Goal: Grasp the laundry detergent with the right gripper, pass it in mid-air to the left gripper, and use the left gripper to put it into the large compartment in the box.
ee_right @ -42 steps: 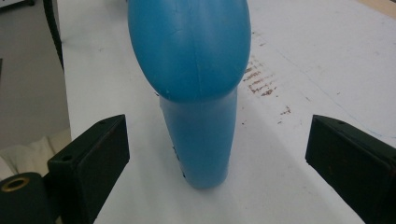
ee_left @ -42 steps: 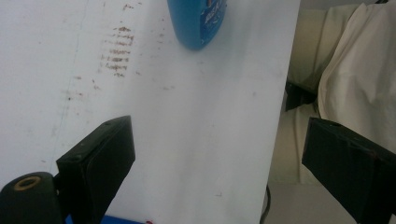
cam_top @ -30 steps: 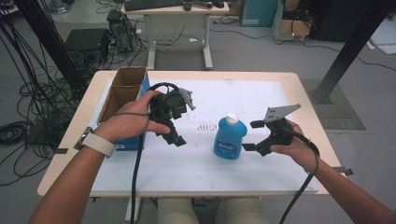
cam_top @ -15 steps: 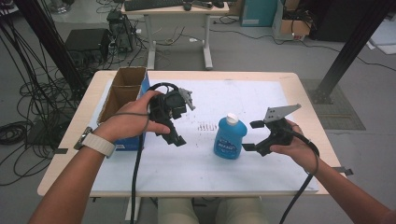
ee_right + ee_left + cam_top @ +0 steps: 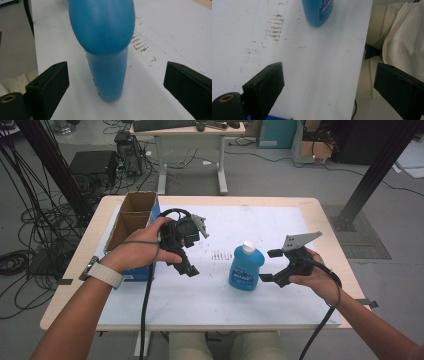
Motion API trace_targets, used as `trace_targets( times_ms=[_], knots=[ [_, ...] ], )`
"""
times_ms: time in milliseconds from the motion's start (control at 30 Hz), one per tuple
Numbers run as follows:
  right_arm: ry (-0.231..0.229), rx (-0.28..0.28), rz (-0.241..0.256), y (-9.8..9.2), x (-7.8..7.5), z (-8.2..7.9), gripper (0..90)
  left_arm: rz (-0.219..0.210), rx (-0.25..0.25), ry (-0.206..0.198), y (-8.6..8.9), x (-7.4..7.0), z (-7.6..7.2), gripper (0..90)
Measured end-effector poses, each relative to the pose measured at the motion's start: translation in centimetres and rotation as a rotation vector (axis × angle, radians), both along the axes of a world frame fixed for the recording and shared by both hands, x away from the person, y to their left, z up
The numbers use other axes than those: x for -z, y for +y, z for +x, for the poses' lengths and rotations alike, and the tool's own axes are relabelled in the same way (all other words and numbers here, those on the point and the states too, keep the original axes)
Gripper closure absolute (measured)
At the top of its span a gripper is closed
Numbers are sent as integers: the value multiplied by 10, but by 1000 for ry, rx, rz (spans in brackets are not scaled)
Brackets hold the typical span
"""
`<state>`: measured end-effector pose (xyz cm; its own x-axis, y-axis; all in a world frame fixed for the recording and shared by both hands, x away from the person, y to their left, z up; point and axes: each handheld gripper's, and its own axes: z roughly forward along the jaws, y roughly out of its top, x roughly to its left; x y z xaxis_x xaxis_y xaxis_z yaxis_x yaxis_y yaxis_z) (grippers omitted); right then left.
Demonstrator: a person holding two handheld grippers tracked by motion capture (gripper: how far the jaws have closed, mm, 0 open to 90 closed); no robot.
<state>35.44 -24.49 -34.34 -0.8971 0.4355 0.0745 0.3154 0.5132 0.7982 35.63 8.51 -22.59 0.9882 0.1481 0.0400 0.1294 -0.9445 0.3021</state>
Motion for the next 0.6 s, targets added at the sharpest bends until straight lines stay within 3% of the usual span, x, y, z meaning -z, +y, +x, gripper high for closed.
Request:
trace_targets(
  times_ms=[600],
  knots=[
    [1,4,3,-1,1,0,64,-4,-4,1,1,1,0,98]
  ],
)
